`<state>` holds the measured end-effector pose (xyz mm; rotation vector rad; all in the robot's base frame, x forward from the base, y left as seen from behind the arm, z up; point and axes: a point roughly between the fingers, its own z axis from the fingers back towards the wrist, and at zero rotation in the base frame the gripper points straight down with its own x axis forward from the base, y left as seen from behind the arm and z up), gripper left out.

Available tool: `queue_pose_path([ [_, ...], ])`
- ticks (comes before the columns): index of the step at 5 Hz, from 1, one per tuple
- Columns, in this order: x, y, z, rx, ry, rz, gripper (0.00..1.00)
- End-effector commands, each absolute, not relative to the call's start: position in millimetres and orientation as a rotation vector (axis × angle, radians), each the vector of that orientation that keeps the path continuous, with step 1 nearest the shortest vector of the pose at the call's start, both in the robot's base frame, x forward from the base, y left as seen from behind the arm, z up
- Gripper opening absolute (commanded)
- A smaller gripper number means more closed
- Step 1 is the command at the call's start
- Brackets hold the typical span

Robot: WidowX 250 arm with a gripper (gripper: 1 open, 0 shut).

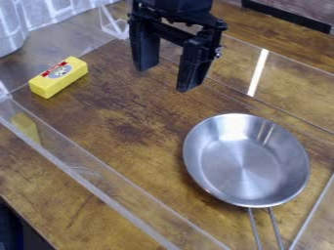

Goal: Put the yellow object in the silver pan

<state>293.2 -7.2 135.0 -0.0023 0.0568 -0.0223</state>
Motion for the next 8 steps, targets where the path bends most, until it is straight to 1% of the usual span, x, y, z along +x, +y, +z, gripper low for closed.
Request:
queue_pose_path([
  [1,292,-4,130.4,-0.001,0.072,-0.038,1.0],
  [5,284,30,115.5,0.006,0.128,-0.102,1.0],
  [8,280,48,102.7,0.008,0.16,-0.135,1.0],
])
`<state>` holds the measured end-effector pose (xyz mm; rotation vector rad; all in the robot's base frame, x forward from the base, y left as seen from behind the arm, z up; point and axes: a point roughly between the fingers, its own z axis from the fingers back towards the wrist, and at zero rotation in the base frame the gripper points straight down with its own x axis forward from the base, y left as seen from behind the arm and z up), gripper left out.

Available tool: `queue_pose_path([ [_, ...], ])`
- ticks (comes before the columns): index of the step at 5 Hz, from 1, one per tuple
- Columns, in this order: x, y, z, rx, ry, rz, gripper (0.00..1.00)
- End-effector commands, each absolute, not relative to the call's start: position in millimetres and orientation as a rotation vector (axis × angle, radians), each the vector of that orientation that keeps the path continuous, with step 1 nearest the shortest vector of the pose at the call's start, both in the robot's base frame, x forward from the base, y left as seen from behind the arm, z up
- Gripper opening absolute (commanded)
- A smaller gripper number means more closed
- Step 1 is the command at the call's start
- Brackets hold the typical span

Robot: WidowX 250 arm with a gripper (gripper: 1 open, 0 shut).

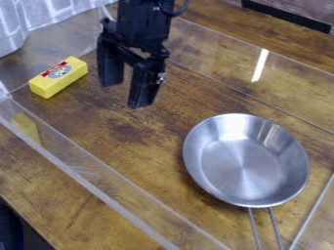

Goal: Put the yellow object in the silver pan

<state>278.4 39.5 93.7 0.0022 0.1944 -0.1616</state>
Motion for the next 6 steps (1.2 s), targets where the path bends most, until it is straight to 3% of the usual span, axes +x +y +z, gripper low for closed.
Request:
queue_pose_path([
  [1,279,53,98.6,0.008,0.169,-0.143,1.0],
  [6,277,64,78.8,0.007,0.206,-0.183,1.0],
])
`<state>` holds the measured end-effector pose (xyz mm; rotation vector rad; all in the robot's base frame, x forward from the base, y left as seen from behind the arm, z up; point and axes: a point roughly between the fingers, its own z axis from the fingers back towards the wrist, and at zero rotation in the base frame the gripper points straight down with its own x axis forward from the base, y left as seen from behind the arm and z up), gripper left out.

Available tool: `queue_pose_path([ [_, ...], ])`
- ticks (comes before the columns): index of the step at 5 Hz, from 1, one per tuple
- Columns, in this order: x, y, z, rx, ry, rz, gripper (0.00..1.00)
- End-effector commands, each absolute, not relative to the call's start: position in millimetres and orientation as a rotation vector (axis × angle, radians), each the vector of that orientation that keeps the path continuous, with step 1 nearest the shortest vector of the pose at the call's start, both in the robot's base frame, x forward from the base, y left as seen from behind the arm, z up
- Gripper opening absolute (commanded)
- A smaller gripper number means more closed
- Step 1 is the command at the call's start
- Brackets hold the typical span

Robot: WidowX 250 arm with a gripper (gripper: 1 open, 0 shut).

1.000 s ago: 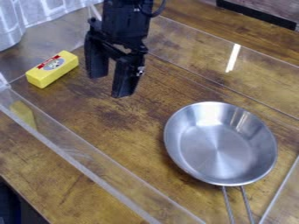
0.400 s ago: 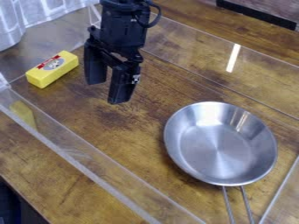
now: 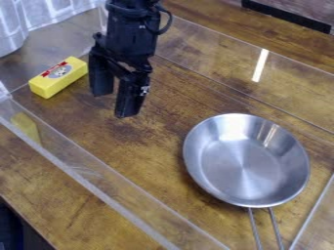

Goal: Put the yellow object in the silver pan

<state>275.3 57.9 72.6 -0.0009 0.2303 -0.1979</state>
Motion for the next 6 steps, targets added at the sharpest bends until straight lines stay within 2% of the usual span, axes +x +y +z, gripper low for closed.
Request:
queue_pose_path([
  [1,277,66,75.0,0.008,0.214,-0.193,1.0],
  [6,280,80,60.0,0.023,0.239,-0.219,1.0],
])
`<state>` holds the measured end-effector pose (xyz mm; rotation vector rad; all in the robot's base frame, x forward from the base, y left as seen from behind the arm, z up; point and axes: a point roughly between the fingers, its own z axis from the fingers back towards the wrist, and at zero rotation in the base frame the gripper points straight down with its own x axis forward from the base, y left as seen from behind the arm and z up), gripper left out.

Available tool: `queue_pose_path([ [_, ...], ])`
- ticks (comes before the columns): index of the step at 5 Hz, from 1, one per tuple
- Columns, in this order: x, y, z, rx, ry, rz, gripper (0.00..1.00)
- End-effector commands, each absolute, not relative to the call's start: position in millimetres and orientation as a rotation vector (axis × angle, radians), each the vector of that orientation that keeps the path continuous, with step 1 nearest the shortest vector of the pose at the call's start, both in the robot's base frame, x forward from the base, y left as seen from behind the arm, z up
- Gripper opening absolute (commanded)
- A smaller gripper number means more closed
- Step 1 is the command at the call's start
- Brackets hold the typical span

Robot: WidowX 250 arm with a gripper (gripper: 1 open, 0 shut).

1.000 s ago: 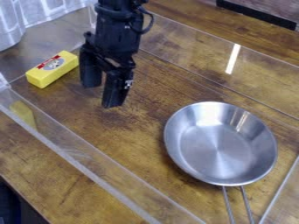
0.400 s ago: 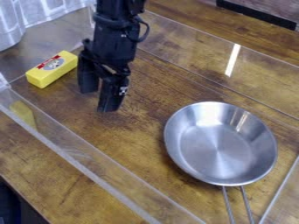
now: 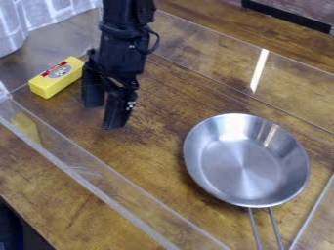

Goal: Put the yellow object in the silver pan

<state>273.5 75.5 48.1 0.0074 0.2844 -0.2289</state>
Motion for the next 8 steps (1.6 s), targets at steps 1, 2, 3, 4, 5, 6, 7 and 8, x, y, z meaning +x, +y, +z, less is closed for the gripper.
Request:
queue_pose_path([
  [1,281,86,62.8,0.031,0.226,-0.219,1.0],
  [2,282,93,66.2,0.04,0.213,-0.217,1.0],
  [3,282,102,71.6,0.049,0.2,-0.21,1.0],
  [4,283,107,73.5,0.056,0.185,-0.2,1.0],
  [5,285,113,75.0,0.064,0.176,-0.194,1.0],
  [6,286,119,77.1,0.076,0.169,-0.192,1.0],
  [7,288,123,75.7,0.083,0.161,-0.196,1.0],
  [8,290,125,73.3,0.087,0.151,-0.203,1.0],
])
